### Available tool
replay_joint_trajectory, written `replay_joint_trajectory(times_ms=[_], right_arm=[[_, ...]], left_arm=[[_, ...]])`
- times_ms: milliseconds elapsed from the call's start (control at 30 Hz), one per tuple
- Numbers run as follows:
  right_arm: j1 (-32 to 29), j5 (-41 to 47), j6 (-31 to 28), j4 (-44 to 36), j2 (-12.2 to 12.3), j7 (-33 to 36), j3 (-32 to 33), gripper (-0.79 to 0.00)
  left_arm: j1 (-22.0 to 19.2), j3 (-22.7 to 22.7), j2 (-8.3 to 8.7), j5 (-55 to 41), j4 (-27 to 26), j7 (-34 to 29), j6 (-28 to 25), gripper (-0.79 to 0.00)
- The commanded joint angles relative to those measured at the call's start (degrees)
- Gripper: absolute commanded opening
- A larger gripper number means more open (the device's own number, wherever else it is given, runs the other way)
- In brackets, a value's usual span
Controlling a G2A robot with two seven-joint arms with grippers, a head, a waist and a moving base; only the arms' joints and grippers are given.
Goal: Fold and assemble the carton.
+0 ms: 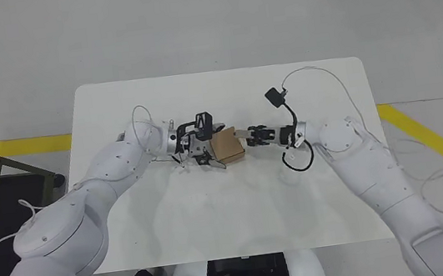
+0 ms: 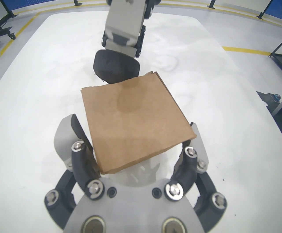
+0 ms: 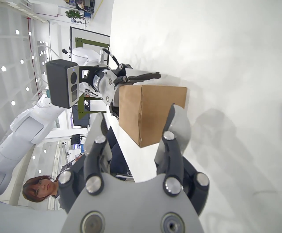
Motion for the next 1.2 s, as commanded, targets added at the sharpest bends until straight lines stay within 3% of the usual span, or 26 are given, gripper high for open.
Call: replay_joint_trajectory(times_ms=[0, 133, 233, 567, 733, 900, 1167], right_arm=[[-0.9, -0.1, -0.1, -1.1, 0.4, -0.4, 1.1, 0.0], [-2.7, -0.5, -0.2, -3.5, 1.1, -1.3, 3.2, 0.0], [-3.9, -0.8, -1.3, -5.1, 1.5, -2.5, 4.5, 0.0], [-7.5, -4.0, -7.2, -9.2, 2.8, -10.2, 10.1, 0.0], [-9.3, -6.1, -10.0, -11.7, 3.5, -13.9, 13.3, 0.0], [-11.1, -9.0, -12.2, -14.2, 4.2, -17.5, 16.6, 0.0], [-12.9, -12.4, -11.5, -19.3, 5.0, -21.0, 20.6, 0.0]], left_arm=[[0.0, 0.0, 0.2, -0.1, -0.1, 0.3, 0.3, 0.0], [0.3, 0.1, 1.38, -1.3, -1.5, 1.0, 1.0, 0.0], [0.6, -0.1, 3.3, -3.9, -3.1, 2.0, 2.0, 0.0], [1.6, -1.8, 12.74, -11.0, -10.7, 5.3, 5.2, 0.0], [2.3, -3.9, 16.47, -14.9, -12.6, 5.3, 5.3, 0.0], [2.8, -6.7, 18.79, -17.6, -12.2, 4.4, 4.4, 0.0], [3.4, -11.9, 20.71, -22.5, -11.6, 2.3, 2.4, 0.0]])
